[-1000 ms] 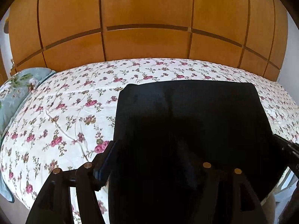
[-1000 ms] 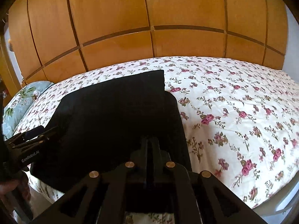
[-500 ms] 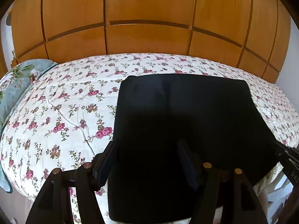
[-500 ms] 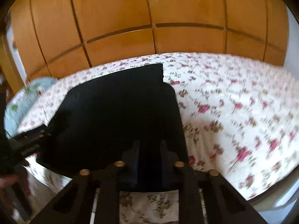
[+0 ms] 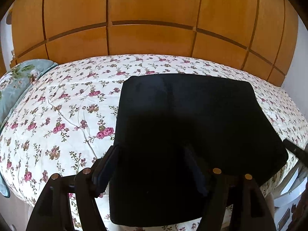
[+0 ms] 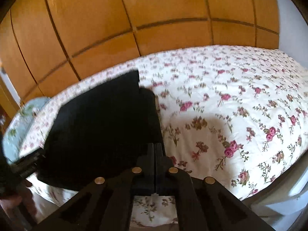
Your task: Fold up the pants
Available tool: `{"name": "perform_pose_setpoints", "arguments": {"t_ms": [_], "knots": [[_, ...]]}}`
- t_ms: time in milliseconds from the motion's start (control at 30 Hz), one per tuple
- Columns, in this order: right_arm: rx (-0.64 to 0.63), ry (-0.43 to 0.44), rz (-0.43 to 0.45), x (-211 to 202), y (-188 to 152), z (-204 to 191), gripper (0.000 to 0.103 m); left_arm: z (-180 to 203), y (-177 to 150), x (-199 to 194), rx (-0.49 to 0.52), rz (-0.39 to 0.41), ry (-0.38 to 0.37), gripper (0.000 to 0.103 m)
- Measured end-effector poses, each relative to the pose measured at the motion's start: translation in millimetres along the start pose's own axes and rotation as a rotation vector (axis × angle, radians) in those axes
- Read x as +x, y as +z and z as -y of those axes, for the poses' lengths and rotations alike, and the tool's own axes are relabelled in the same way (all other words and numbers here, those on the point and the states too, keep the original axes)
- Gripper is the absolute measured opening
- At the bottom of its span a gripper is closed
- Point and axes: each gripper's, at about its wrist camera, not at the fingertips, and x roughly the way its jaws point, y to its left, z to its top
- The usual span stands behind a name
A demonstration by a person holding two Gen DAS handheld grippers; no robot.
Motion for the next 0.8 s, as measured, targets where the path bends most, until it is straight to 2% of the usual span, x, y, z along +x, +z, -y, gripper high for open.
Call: {"name": "perform_pose_setpoints", "arguments": {"t_ms": [100, 233, 300, 333, 367, 467, 600, 800], "knots": [[-0.047, 0.061, 0.039, -4, 9, -16, 0.005, 5, -2, 0, 0.028, 0.021, 0.01, 0.073], [-0.097, 0.081, -0.022, 19, 10, -34, 0.007, 11, -4, 3, 0.061, 0.021, 0.024, 0.073], [-0.08, 0.051, -0.074, 34, 3, -33, 0.007, 10, -4, 7, 0.066, 0.009, 0.006, 0.074], [-0.065, 0.039, -0.076, 39, 0, -29, 0.003, 8, -4, 8, 0.066, 0.007, 0.0, 0.075], [-0.061, 0.031, -0.063, 41, -1, -27, 0.0, 7, -4, 9, 0.068, 0.004, -0.006, 0.076], [-0.068, 0.021, -0.054, 44, -1, -24, 0.0, 5, -3, 12, 0.057, -0.001, -0.013, 0.079], [-0.093, 0.009, -0.043, 44, -2, -27, 0.0, 5, -5, 12, 0.038, 0.0, -0.013, 0.08], [-0.048, 0.032, -0.038, 43, -2, -22, 0.0, 1, -5, 9, 0.029, -0.013, -0.032, 0.08]]}}
